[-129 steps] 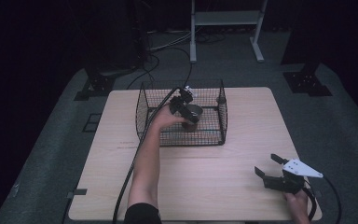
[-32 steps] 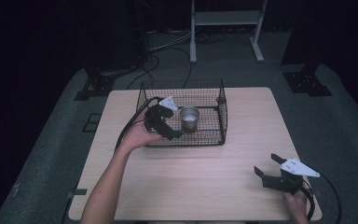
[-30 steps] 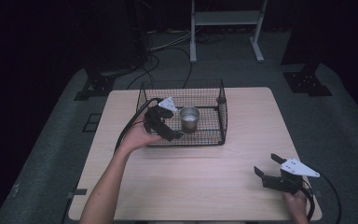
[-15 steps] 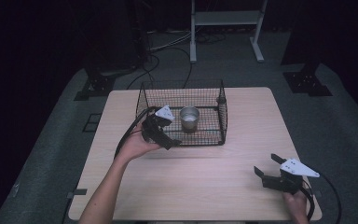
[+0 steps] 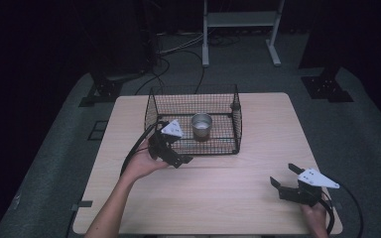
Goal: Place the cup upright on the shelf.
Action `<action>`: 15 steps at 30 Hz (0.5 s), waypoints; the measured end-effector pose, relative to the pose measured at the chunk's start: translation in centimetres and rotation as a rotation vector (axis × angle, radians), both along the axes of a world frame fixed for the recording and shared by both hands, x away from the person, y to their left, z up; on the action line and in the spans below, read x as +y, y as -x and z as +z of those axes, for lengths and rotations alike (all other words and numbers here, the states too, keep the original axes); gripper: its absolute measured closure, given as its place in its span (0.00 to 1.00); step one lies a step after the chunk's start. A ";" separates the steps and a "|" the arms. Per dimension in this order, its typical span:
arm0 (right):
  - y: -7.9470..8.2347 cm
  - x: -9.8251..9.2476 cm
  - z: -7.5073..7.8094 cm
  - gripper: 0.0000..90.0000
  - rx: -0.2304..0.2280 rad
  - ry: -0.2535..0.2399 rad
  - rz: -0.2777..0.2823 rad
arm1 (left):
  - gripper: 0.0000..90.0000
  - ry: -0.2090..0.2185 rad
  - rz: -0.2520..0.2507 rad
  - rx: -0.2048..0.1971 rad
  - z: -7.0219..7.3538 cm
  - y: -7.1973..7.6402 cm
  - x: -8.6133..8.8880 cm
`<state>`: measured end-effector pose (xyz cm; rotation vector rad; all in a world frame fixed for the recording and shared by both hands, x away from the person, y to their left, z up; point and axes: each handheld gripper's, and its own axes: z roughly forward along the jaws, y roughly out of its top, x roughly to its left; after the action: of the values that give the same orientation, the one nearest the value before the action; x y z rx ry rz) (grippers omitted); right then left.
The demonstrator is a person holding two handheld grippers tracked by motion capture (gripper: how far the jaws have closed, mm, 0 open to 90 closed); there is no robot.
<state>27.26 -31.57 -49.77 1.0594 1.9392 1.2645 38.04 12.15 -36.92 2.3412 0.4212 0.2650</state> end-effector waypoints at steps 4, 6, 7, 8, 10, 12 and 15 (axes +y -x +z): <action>0.0 0.0 0.0 0.15 0.001 -0.001 -0.002 | 0.09 0.006 0.003 0.005 -0.3 0.3 0.3; 0.0 0.0 0.0 0.15 0.000 0.003 0.000 | 0.09 0.013 0.002 0.003 -0.5 0.6 0.5; 0.0 0.0 0.0 0.15 0.000 0.003 0.000 | 0.09 0.019 0.008 0.006 -0.6 0.7 0.6; 0.0 0.0 0.0 0.15 0.001 0.003 0.000 | 0.09 0.026 0.010 0.006 -0.7 0.9 0.6; 0.0 0.0 0.0 0.15 0.001 0.004 -0.001 | 0.09 0.030 0.013 0.005 -1.1 1.2 0.8; 0.0 0.0 0.0 0.15 0.000 0.005 0.000 | 0.09 0.038 0.012 0.012 -1.2 1.3 0.9; 0.0 0.0 0.0 0.15 -0.001 0.006 -0.001 | 0.09 0.037 0.012 0.008 -1.5 1.6 1.0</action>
<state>27.25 -31.52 -49.77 1.0563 1.9411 1.2575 36.42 13.18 -38.42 2.3047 0.4400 0.2514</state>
